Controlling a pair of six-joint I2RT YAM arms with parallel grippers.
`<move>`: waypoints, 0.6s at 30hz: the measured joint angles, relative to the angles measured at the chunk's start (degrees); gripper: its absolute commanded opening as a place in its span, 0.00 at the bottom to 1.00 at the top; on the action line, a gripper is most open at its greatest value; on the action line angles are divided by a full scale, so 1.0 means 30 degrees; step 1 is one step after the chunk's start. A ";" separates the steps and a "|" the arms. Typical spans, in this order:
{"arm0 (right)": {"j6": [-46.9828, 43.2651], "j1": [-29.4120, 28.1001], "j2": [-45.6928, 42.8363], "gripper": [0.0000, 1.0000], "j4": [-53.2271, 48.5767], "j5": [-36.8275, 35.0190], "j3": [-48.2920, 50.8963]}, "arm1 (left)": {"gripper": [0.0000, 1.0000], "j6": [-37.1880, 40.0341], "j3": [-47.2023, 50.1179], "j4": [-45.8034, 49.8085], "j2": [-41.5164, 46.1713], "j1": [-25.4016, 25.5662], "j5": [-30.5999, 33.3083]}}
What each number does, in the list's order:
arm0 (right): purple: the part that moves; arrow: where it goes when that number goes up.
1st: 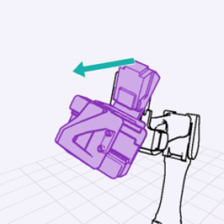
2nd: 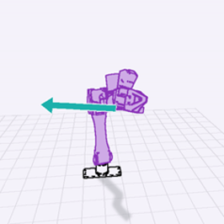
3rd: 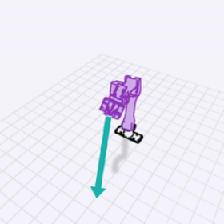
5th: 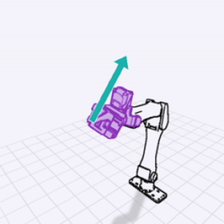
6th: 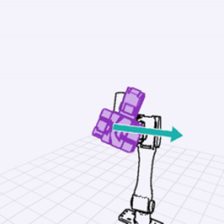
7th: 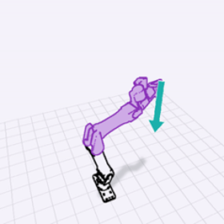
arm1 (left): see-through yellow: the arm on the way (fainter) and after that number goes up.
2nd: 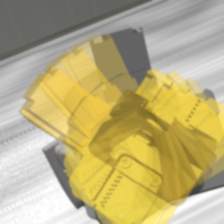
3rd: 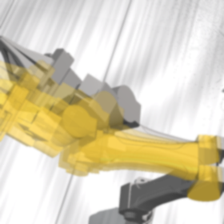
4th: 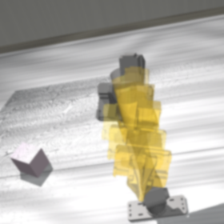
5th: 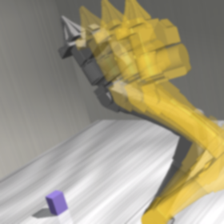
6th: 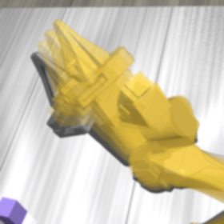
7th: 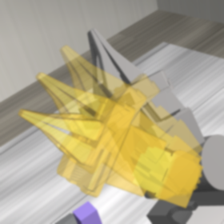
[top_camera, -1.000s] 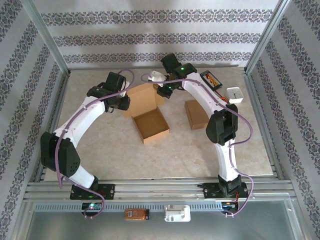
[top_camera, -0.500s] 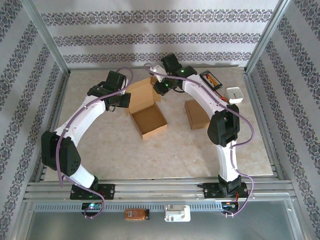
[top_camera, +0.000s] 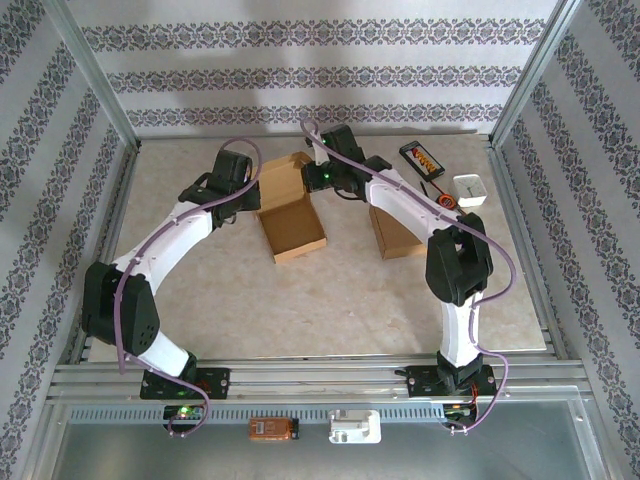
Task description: Fold the paper box
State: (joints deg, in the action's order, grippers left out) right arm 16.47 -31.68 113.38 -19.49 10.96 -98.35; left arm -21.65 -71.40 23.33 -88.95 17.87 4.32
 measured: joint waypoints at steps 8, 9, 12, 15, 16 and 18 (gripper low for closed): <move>0.1362 -0.0488 -0.1239 0.08 0.2251 -0.1013 0.2186 | 0.05 -0.2193 0.1545 -0.2528 0.0685 0.0000 0.0015; 0.1501 -0.0495 -0.1384 0.08 0.2492 -0.1093 0.2419 | 0.05 -0.2412 0.1581 -0.2754 0.0736 0.0000 0.0015; 0.1734 -0.0525 -0.1734 0.08 0.3235 -0.1348 0.3089 | 0.05 -0.2994 0.1596 -0.3249 0.0765 -0.0022 -0.0073; 0.1989 -0.0532 -0.2062 0.07 0.3759 -0.1508 0.3781 | 0.05 -0.3490 0.1661 -0.3497 0.0765 -0.0087 -0.0357; 0.2055 -0.0568 -0.2149 0.07 0.3927 -0.1581 0.3985 | 0.05 -0.3606 0.1727 -0.3621 0.0765 -0.0087 -0.0415; 0.2142 -0.0663 -0.2266 0.07 0.4204 -0.1756 0.4328 | 0.05 -0.3752 0.1894 -0.3803 0.0765 -0.0087 -0.0430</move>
State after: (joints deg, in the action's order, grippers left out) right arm 22.90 -33.67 106.59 -6.87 5.69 -85.36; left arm -32.91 -65.71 11.92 -86.65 17.61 3.03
